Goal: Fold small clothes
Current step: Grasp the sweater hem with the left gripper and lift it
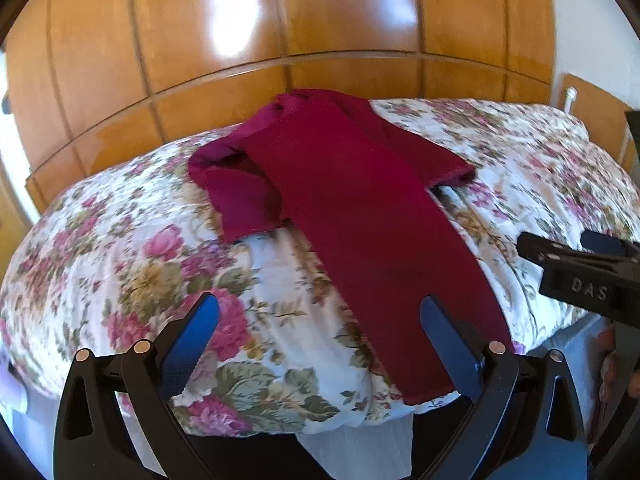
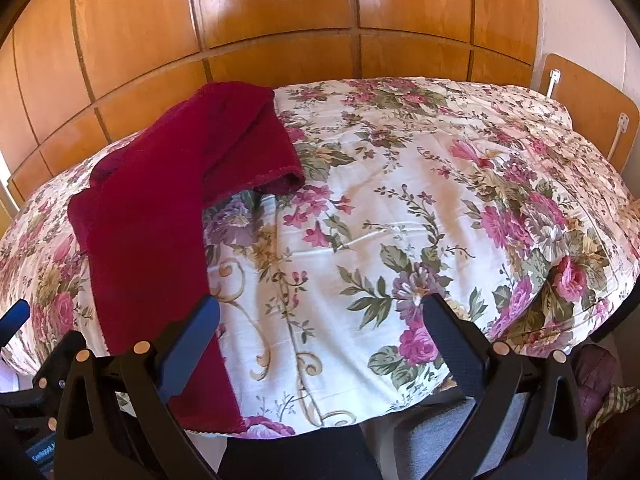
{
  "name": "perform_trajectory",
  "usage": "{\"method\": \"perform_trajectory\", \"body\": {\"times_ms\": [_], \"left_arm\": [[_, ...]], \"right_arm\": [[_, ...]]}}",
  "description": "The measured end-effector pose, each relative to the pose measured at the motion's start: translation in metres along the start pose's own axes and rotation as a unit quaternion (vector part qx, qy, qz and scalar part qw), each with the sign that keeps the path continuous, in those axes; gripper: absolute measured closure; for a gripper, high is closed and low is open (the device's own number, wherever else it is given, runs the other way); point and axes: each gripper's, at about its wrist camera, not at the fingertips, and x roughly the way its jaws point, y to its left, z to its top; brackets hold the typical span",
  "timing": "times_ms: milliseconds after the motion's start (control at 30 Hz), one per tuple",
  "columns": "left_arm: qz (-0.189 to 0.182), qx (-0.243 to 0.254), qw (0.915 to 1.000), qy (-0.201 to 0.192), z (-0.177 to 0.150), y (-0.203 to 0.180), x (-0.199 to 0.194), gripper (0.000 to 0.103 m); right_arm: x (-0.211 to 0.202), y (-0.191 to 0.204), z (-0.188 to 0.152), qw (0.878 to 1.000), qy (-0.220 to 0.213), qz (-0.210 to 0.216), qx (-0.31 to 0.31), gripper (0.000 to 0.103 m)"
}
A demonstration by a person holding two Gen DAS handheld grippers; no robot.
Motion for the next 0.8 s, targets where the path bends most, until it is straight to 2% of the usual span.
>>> {"method": "perform_trajectory", "body": {"times_ms": [100,233,367,467,533,600,633,667,700,800], "left_arm": [[-0.031,0.039,0.9987,0.007,0.002,-0.017,0.005,0.012],[-0.066,0.097,0.9928,0.025,0.0,-0.044,0.017,0.027],[-0.08,0.14,0.9856,0.049,-0.005,-0.066,0.035,0.028],[-0.074,0.171,0.9811,0.053,-0.012,-0.076,0.045,0.03],[-0.076,0.178,0.9794,0.057,-0.016,-0.077,0.051,0.044],[-0.083,0.174,0.9798,0.052,-0.017,-0.073,0.053,0.064],[-0.09,0.172,0.9798,0.047,-0.017,-0.07,0.052,0.071],[-0.096,0.168,0.9801,0.045,-0.015,-0.067,0.052,0.089],[-0.116,0.145,0.9814,0.047,-0.012,-0.057,0.051,0.098],[-0.17,0.064,0.9821,0.049,0.004,-0.025,0.045,0.099]], "right_arm": [[0.003,-0.007,0.002,1.0,0.002,-0.007,0.008,0.002],[0.005,-0.018,0.004,1.0,0.004,-0.017,0.022,0.002],[0.007,-0.027,0.006,0.999,0.006,-0.026,0.034,0.002],[0.008,-0.031,0.006,0.999,0.009,-0.031,0.037,0.002],[0.008,-0.032,0.007,0.999,0.009,-0.031,0.038,0.002],[0.006,-0.032,0.01,0.999,0.005,-0.034,0.037,0.002],[0.006,-0.032,0.011,0.999,0.003,-0.034,0.035,0.002],[0.005,-0.032,0.013,0.999,-0.001,-0.035,0.032,0.002],[0.004,-0.032,0.014,0.999,-0.004,-0.035,0.03,0.002],[0.003,-0.029,0.021,0.999,-0.013,-0.032,0.016,0.002]]}}
